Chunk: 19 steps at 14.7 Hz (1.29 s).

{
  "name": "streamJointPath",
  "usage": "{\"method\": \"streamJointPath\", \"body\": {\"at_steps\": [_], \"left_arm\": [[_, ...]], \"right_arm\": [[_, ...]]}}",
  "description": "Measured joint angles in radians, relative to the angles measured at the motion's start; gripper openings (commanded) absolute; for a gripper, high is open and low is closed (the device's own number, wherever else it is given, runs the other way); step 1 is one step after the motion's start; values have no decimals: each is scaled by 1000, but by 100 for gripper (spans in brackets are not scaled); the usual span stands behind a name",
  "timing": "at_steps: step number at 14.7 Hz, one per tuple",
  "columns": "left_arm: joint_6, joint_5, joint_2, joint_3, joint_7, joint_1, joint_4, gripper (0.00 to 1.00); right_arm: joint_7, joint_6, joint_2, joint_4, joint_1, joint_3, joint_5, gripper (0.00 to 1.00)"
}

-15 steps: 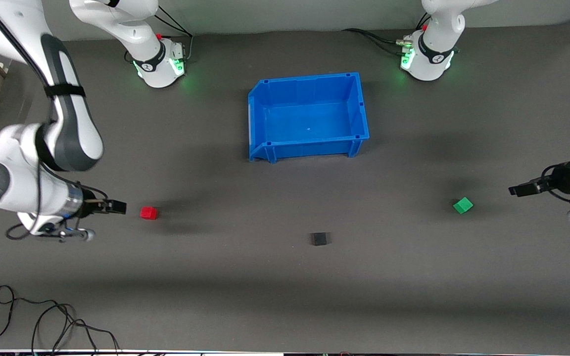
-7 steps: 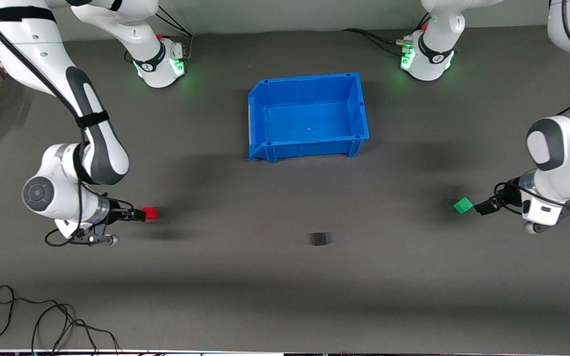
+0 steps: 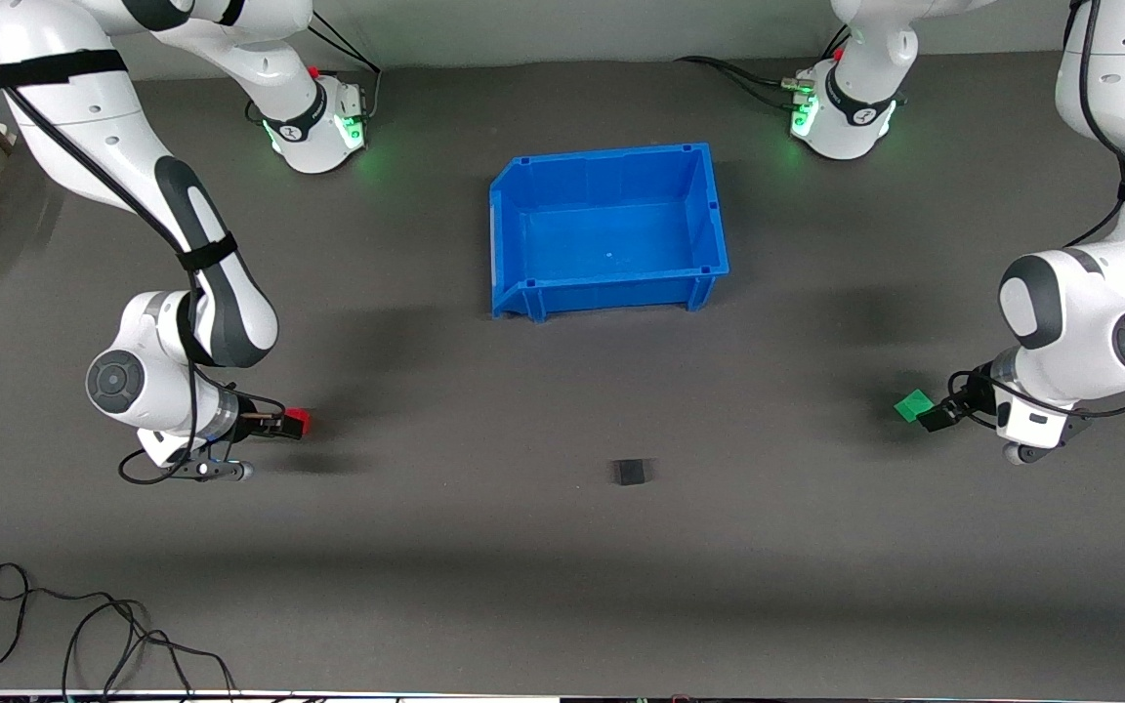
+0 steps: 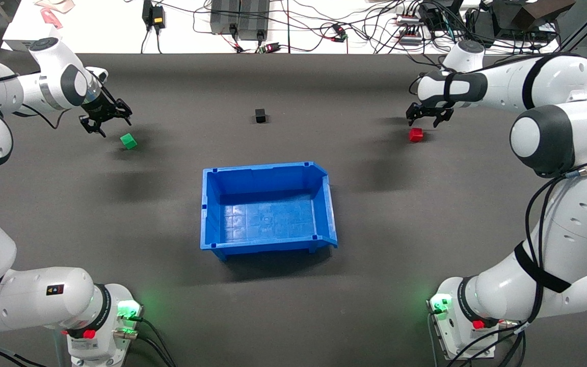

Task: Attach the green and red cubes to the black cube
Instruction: 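Reach the right gripper to the red cube while the left gripper reaches the green cube, then close the right gripper on the red cube while the left gripper grasps green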

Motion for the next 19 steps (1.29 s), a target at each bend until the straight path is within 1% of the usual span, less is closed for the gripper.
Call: {"method": "streamJointPath", "body": {"at_steps": [1,4,6,7,8,9,10,11,15,17,19], "left_arm": [[4,1,12,0,0,0,-2,98],[77,1,85,-1,-5,-4,-9,98],[89,1,106,-1,-18,-8,-8,94],[89,1,106,-1,-22,-9,-6,90],[89,1,105,-1,-24,-9,-2,78],[89,1,104,-1,-25,-9,4,62],[89,1,103,-1,-26,-9,7,48],[89,1,103,-1,-27,-9,8,44],[89,2,103,6,-28,-8,17,46],[89,2,103,7,-29,-8,18,41],[89,2,103,7,-31,-8,18,39]], "right_arm": [[0,5,5,0,0,1,18,100],[0,17,18,-1,2,3,28,100],[0,32,28,-2,3,4,28,100],[0,35,33,-2,3,4,29,100],[0,37,37,-2,4,4,29,99],[0,38,40,-2,4,4,29,99],[0,39,42,-2,4,4,29,99],[0,39,42,-2,5,5,29,99],[0,39,43,-2,5,7,30,98],[0,39,43,-3,5,7,30,90],[0,39,43,-3,5,7,31,74]]}}
